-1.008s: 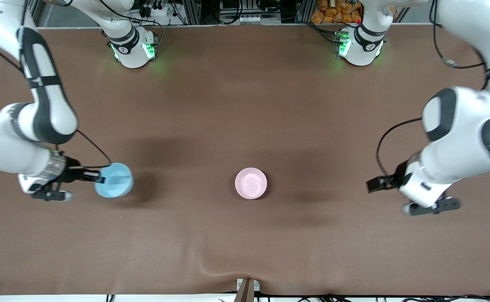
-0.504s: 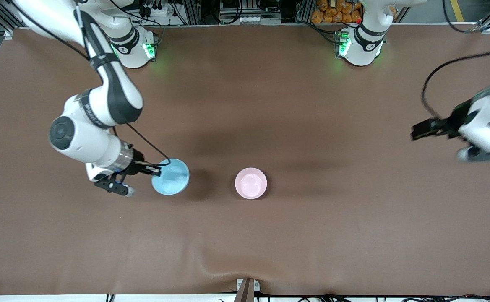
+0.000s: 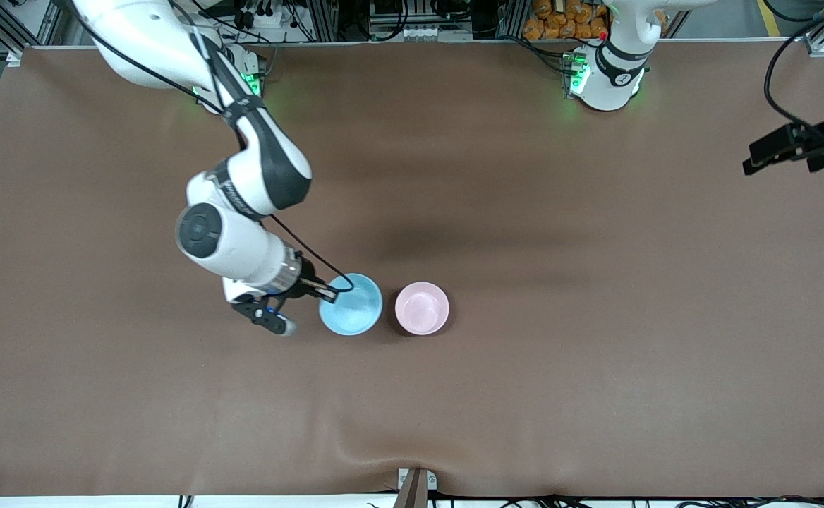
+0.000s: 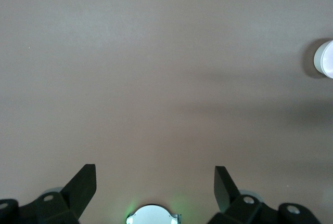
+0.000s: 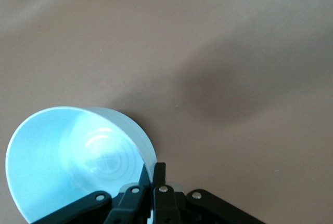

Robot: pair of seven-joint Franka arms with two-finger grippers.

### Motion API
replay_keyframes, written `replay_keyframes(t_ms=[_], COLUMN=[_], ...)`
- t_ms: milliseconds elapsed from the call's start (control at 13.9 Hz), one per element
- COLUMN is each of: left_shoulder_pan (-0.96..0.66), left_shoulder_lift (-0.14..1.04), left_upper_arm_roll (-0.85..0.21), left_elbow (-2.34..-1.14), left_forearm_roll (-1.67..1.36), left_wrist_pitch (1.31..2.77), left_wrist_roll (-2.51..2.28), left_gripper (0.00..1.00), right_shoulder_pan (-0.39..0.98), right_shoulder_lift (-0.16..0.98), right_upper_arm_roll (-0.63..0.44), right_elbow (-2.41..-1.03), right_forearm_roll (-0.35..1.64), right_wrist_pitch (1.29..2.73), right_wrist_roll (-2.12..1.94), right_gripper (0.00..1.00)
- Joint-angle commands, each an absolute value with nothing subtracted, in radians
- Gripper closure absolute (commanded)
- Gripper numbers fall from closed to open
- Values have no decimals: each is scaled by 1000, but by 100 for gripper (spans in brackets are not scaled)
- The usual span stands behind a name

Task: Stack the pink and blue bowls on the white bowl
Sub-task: 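Carry the blue bowl over the pink bowl with the right gripper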

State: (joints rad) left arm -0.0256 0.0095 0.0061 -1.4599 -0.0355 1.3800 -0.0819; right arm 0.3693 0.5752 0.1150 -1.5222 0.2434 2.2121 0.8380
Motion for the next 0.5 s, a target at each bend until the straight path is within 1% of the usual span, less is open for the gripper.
replay_keyframes(t_ms=[0, 144, 432], left_shoulder_pan=[-12, -12, -12], left_shoulder_lift=[-71, -63, -63], left_upper_arm_roll=[2, 0, -2], left_elbow=[-1555, -1545, -1536], left_forearm_roll=[-23, -8, 5], left_wrist_pitch=[1391, 1410, 1413], left_wrist_roll=[-66, -61, -48], left_gripper=[0, 0, 0], right_shoulder_pan=[437, 457, 495], right_shoulder_lift=[636, 663, 702], right_upper_arm_roll=[98, 98, 98], right_elbow=[-1471, -1471, -1463], right_forearm_roll=[216, 196, 195], right_wrist_pitch=[2265, 2327, 2367], right_wrist_roll=[952, 983, 1067], right_gripper=[100, 100, 100])
